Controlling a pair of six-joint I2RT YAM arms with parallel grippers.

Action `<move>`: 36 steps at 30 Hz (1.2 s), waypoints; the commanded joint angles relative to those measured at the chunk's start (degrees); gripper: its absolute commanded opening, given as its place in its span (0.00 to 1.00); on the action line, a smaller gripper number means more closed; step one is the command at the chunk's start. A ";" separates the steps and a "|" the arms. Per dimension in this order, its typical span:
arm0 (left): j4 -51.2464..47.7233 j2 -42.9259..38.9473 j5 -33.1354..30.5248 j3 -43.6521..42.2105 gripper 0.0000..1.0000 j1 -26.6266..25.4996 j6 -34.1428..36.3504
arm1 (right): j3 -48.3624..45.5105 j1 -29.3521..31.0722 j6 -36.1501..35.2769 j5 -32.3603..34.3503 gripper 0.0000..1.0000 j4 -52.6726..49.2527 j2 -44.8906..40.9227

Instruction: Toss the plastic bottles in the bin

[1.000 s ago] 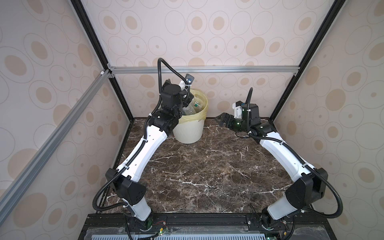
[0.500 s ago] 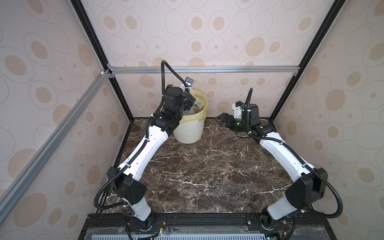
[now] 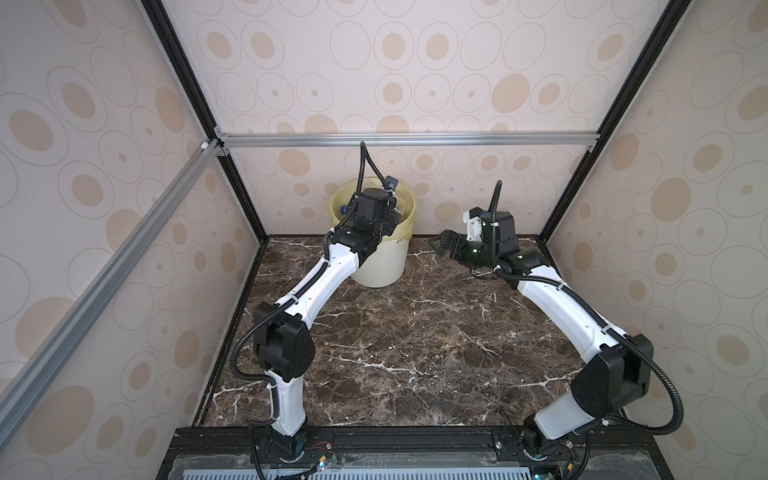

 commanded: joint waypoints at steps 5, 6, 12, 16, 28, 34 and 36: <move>0.48 -5.15 -4.65 -0.65 0.99 6.69 -4.71 | -1.30 -0.07 0.66 -1.06 1.00 1.85 -1.00; 0.86 -5.65 -4.18 -1.26 0.99 7.05 -4.92 | -1.40 -0.12 0.78 -1.18 1.00 2.07 -0.96; 0.54 -6.18 -3.62 -2.90 0.99 8.48 -7.17 | -1.89 -0.11 0.92 -1.36 1.00 2.08 -1.56; 3.08 -8.55 -0.83 -5.16 0.99 9.38 -8.89 | -1.85 -0.06 -0.28 -0.42 1.00 0.93 -2.41; 18.37 -25.24 11.11 -26.79 0.99 20.02 -21.42 | 1.30 -1.83 -8.23 8.65 1.00 -8.84 -2.35; 20.54 -30.36 10.20 -42.44 0.99 25.63 -25.88 | -1.68 -4.67 -10.10 19.21 1.00 -11.39 -2.27; 22.16 -31.78 9.00 -48.41 0.99 25.88 -25.22 | -4.60 -5.52 -10.09 22.86 1.00 -10.71 -3.10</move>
